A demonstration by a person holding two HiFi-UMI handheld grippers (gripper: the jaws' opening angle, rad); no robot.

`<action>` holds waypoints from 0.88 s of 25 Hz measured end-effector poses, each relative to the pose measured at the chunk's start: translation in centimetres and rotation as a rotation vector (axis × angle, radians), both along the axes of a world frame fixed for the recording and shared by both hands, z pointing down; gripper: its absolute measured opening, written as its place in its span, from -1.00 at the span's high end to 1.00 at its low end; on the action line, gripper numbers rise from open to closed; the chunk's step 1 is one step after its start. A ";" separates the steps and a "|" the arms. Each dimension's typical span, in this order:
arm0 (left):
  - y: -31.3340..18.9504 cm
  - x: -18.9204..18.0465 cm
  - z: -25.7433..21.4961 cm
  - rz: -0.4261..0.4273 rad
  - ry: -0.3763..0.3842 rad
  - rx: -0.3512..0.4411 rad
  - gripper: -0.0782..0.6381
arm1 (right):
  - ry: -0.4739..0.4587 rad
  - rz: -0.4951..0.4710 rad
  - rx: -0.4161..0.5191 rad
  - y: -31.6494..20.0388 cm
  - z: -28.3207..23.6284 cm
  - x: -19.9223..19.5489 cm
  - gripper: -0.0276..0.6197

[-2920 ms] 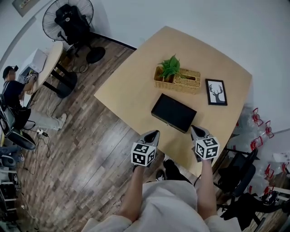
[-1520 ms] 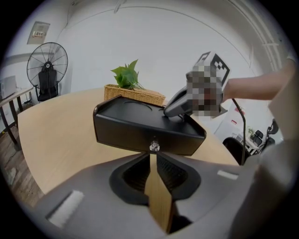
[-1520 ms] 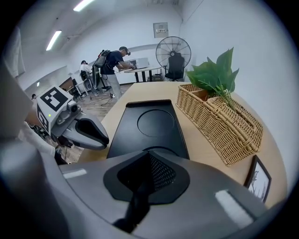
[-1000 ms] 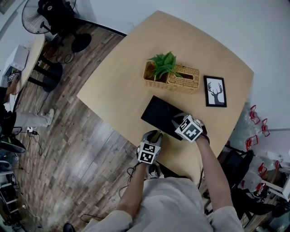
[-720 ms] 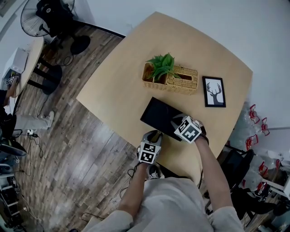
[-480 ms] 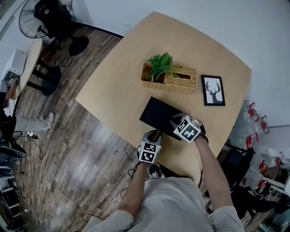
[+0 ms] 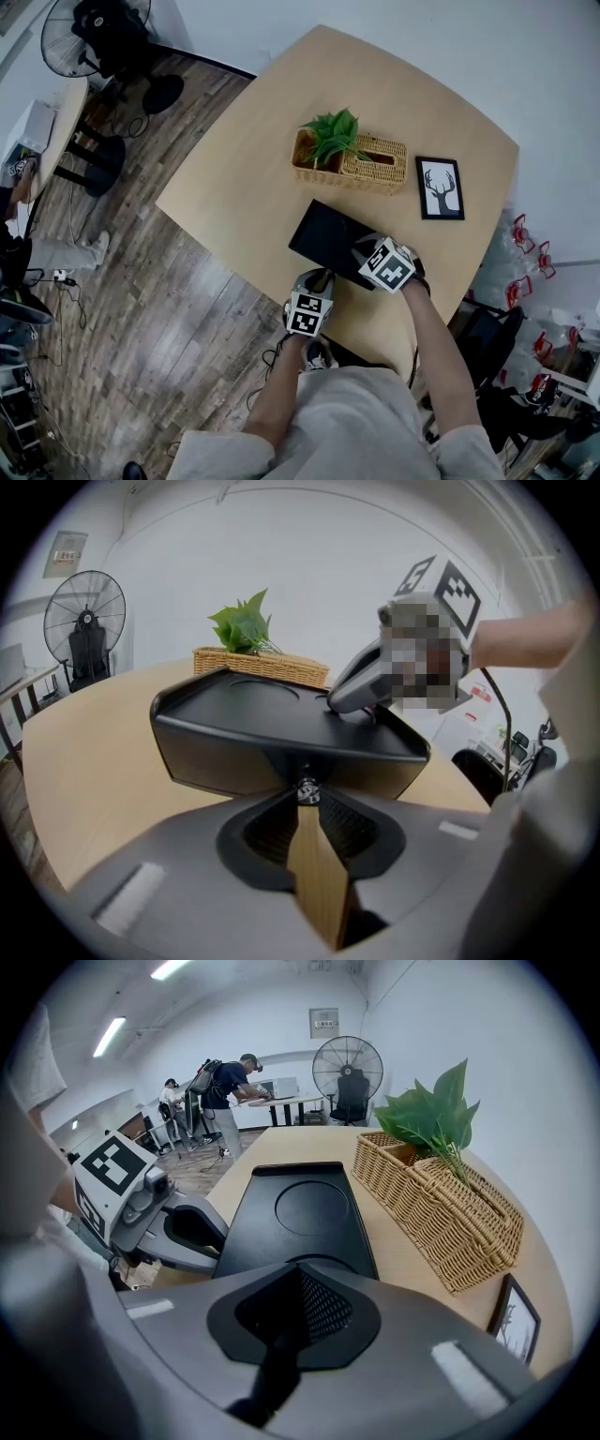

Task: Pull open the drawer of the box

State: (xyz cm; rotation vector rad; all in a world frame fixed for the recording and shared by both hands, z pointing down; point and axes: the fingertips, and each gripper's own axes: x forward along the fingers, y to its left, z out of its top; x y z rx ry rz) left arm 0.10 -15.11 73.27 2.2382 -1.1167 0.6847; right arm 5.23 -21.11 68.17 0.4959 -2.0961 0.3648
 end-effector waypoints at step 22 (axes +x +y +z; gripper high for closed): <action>1.6 -1.1 0.2 -0.009 0.002 0.004 0.43 | 0.008 -0.003 0.021 0.0 -0.1 -0.1 0.91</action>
